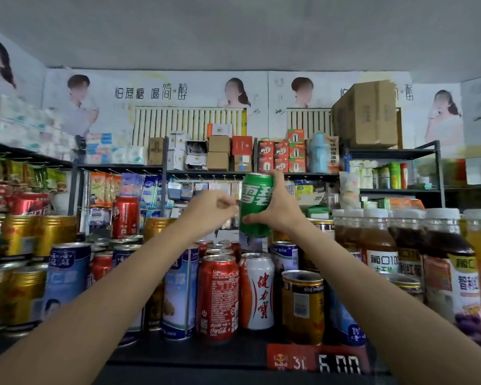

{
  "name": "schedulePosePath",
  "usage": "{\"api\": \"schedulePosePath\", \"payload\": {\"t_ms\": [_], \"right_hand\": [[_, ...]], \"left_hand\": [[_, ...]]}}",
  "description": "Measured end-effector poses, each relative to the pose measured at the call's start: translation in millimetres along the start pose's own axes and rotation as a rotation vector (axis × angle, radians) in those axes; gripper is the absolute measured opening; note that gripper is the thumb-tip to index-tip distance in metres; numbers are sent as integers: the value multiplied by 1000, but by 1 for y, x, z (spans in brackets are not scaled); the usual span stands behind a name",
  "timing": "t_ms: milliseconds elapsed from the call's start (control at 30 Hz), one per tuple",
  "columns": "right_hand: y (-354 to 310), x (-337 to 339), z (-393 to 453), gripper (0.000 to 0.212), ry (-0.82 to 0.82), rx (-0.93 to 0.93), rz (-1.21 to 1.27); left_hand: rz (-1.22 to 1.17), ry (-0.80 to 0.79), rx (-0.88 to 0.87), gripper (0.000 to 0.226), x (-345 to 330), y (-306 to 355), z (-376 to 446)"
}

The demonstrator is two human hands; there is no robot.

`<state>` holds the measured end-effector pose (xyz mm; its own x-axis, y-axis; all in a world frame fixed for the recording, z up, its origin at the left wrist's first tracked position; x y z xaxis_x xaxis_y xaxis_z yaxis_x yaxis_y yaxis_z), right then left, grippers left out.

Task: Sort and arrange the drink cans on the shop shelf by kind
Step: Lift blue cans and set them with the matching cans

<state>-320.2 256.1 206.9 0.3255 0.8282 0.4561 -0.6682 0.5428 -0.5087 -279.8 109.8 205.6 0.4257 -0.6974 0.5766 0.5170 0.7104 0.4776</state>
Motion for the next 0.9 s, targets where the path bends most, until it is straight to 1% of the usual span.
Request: {"api": "schedulePosePath", "payload": {"t_ms": [33, 100, 233, 300, 367, 500, 567, 667, 833, 900], "right_hand": [[5, -2, 1, 102, -3, -27, -32], [13, -8, 1, 103, -10, -58, -66], [18, -16, 1, 98, -14, -42, -146], [19, -18, 1, 94, -17, -42, -175], [19, -20, 3, 95, -28, -49, -189], [20, -21, 9, 105, -55, -120, -201], [21, -21, 10, 106, -73, -142, -217], [24, -23, 6, 102, -115, -155, -250], [23, -29, 4, 88, -165, -106, -333], [23, -31, 2, 90, -187, -94, -376]], "left_hand": [[78, -52, -25, 22, -4, -6, -1], [178, -153, -63, 20, -10, -15, -2], [233, -418, -72, 24, -18, -18, -2], [269, -508, -68, 26, -22, -17, -3], [281, -526, -72, 27, -23, -16, -3], [279, -490, -83, 30, -23, -11, -5], [241, -468, -71, 31, -21, -10, -6], [226, -467, -97, 31, -18, -7, -12], [229, -451, -132, 28, -23, -10, -19], [227, -431, -147, 27, -26, -10, -22]]}}
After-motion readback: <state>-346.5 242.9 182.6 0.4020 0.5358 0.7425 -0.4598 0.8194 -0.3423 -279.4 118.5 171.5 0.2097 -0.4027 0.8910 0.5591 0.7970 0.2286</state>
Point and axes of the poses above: each hand's wrist, its own z-axis towards the middle knuckle, its own x-axis out of the back of the hand, y = z × x, the point moved 1 cm from there along z, towards the middle knuckle, and after that the axes turned 1 degree about -x, right-handed, at the moved point
